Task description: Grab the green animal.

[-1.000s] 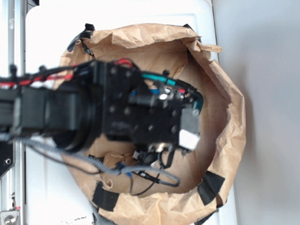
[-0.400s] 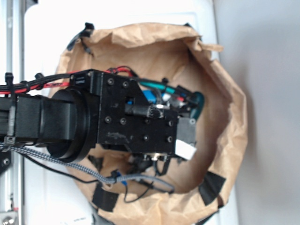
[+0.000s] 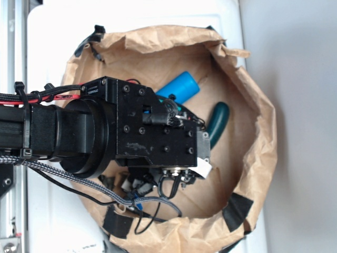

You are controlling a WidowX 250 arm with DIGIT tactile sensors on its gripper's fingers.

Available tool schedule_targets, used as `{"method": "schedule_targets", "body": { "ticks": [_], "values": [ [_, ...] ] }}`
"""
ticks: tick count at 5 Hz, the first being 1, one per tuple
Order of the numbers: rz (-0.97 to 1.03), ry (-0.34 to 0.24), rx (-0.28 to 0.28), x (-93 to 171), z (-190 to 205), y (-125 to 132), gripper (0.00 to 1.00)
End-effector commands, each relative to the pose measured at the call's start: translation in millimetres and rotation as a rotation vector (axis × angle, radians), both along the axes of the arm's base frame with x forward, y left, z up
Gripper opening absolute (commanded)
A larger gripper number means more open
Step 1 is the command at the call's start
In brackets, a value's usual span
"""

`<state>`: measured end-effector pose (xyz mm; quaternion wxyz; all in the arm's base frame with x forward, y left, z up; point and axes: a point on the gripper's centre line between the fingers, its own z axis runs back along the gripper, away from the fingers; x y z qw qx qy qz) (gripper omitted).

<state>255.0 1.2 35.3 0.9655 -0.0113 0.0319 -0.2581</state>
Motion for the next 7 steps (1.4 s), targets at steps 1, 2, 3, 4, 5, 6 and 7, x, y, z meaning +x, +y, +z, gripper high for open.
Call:
{"method": "schedule_targets", "body": {
  "ticks": [1, 2, 3, 4, 5, 6, 7],
  "values": [
    [0.020, -0.067, -0.039, 9.8, 29.2, 8.7, 1.00],
    [0.064, -0.058, -0.055, 13.7, 29.0, 9.2, 0.00],
    [0.075, -0.061, -0.071, 15.7, 30.7, 10.0, 0.00],
    [0.075, -0.068, -0.070, 14.7, 29.9, 10.9, 0.00],
    [0.077, -0.072, -0.074, 14.0, 30.4, 11.2, 0.00],
    [0.083, -0.072, -0.069, 15.6, 28.8, 10.9, 0.00],
    [0.088, -0.072, -0.070, 18.3, 29.2, 10.8, 0.00]
  ]
}}
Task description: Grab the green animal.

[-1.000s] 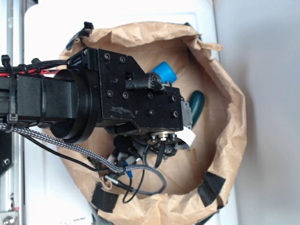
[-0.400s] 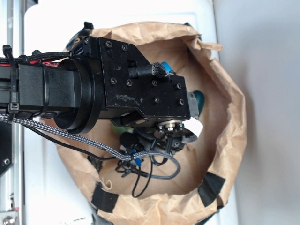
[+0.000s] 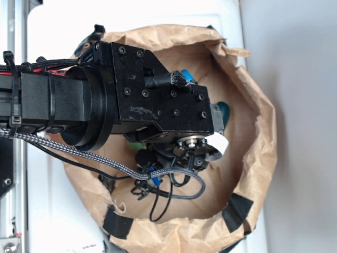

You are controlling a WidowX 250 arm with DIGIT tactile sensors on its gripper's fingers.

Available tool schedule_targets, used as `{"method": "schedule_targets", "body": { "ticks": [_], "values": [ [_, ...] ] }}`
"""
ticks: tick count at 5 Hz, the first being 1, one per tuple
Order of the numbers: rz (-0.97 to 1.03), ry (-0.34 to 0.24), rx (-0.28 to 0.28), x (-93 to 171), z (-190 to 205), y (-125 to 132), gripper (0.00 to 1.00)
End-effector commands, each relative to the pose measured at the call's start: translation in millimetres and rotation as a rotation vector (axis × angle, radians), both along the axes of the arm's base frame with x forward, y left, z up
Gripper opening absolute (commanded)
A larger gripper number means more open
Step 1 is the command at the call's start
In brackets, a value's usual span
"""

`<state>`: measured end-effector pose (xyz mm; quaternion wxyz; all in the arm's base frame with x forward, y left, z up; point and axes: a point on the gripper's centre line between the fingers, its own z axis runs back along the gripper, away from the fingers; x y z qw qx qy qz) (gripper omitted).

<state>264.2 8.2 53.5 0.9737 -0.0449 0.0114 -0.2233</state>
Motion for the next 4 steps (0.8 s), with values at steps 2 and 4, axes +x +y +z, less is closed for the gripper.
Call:
{"method": "schedule_targets", "body": {
  "ticks": [2, 4],
  "values": [
    [-0.009, -0.034, 0.014, 8.1, 11.9, 4.7, 1.00],
    [-0.015, -0.039, 0.014, 7.9, 11.2, 5.0, 1.00]
  ]
}}
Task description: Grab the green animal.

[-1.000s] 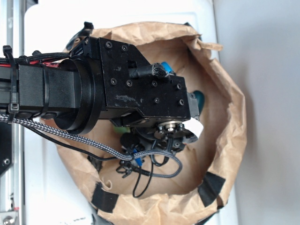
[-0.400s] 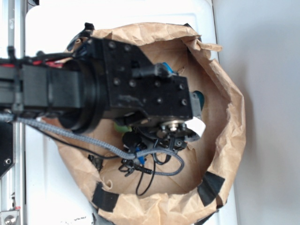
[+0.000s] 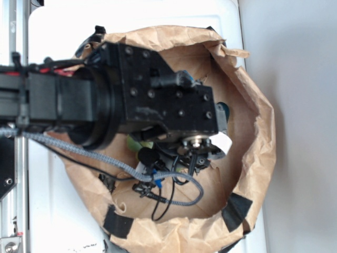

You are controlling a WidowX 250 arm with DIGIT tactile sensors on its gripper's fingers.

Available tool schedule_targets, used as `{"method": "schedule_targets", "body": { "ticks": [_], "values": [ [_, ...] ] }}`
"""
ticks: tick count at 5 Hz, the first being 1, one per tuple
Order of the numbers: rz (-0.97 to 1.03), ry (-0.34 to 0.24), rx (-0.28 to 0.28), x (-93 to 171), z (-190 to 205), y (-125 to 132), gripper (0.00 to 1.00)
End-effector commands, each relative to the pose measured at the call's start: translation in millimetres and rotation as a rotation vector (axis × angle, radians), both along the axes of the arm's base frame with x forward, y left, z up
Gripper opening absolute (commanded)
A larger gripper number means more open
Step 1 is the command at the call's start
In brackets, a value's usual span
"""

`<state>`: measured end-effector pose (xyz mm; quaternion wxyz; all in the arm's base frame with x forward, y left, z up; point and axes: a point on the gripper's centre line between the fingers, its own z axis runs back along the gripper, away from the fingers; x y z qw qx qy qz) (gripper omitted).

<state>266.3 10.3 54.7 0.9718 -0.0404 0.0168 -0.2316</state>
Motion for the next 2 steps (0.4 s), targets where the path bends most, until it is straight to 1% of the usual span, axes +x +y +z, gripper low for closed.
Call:
{"method": "schedule_targets", "body": {
  "ticks": [1, 2],
  "values": [
    [-0.004, -0.047, 0.001, 4.9, 10.0, 3.1, 1.00],
    [-0.015, -0.024, -0.014, 5.2, 8.4, 2.6, 1.00]
  ]
}}
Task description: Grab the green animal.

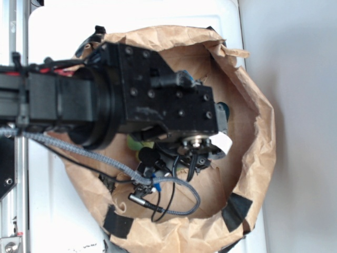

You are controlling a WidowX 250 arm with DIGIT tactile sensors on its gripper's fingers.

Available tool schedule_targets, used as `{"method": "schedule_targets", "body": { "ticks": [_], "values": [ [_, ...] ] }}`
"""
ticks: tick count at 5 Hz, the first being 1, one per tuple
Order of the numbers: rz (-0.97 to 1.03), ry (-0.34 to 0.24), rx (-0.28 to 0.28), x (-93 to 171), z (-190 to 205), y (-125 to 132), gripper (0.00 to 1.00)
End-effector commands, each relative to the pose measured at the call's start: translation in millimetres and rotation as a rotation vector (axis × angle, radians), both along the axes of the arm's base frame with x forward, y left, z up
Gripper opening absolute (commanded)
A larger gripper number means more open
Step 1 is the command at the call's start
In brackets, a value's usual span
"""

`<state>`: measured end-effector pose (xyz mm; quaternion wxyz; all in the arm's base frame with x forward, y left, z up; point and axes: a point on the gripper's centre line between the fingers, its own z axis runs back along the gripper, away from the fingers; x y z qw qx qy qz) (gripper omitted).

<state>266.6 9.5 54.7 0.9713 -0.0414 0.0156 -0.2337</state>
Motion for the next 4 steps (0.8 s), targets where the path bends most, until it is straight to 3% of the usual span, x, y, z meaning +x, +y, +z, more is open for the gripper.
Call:
{"method": "schedule_targets", "body": {
  "ticks": [1, 3, 4],
  "values": [
    [-0.042, 0.020, -0.033, 7.1, -5.5, -1.3, 1.00],
    [-0.004, 0.001, -0.052, 7.5, -27.6, -7.8, 1.00],
    [0.003, 0.008, -0.058, 6.7, -27.4, -7.0, 0.34]
  ]
}}
